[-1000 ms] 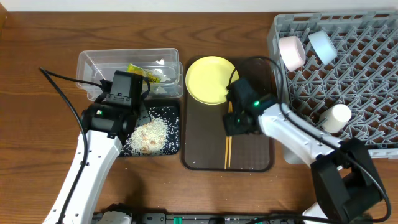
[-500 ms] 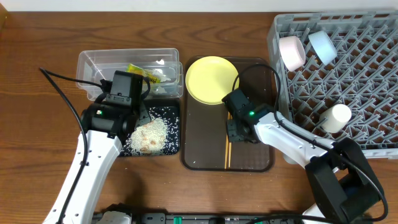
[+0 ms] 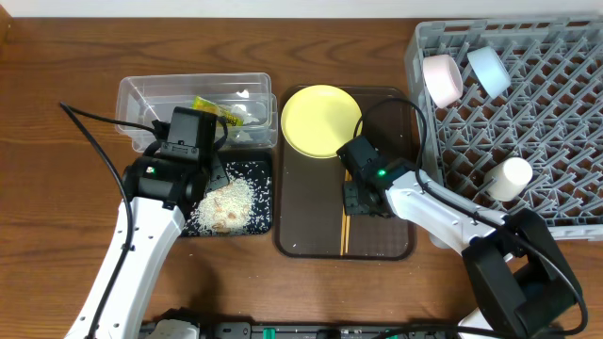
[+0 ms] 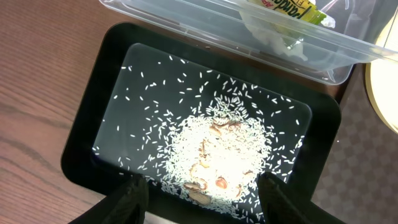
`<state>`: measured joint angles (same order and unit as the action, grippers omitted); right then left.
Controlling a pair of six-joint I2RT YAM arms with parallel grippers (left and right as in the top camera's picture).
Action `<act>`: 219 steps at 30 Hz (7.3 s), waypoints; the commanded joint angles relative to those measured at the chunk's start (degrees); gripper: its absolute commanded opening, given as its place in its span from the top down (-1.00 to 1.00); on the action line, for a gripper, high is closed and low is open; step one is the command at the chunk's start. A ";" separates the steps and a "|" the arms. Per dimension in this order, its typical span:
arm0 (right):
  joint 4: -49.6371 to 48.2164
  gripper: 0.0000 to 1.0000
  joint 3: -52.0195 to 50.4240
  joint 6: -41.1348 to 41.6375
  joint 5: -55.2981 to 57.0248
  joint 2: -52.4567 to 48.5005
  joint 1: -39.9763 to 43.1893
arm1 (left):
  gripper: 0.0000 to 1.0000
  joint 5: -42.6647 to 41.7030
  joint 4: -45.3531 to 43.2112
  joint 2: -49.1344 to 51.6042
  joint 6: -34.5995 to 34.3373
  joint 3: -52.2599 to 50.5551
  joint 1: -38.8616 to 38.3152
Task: Sort waste into correct bins and load items into the dishwasher rack
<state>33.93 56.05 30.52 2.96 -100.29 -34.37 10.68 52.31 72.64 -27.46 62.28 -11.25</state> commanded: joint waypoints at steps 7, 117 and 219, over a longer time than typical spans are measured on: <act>-0.35 -0.15 -2.29 2.01 -1.84 -0.13 -0.59 | -0.20 0.07 0.13 0.35 -0.92 0.52 0.31; 16.39 0.98 18.27 -17.51 1.51 8.85 15.67 | -0.20 0.07 -0.70 0.35 -0.94 0.50 0.31; 4.94 0.98 19.89 -40.98 39.80 15.54 32.11 | -0.20 0.07 0.04 0.35 -0.94 0.46 0.31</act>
<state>38.04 76.47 -14.57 43.59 -83.94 -2.07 10.68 52.27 72.66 -27.49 62.28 -11.25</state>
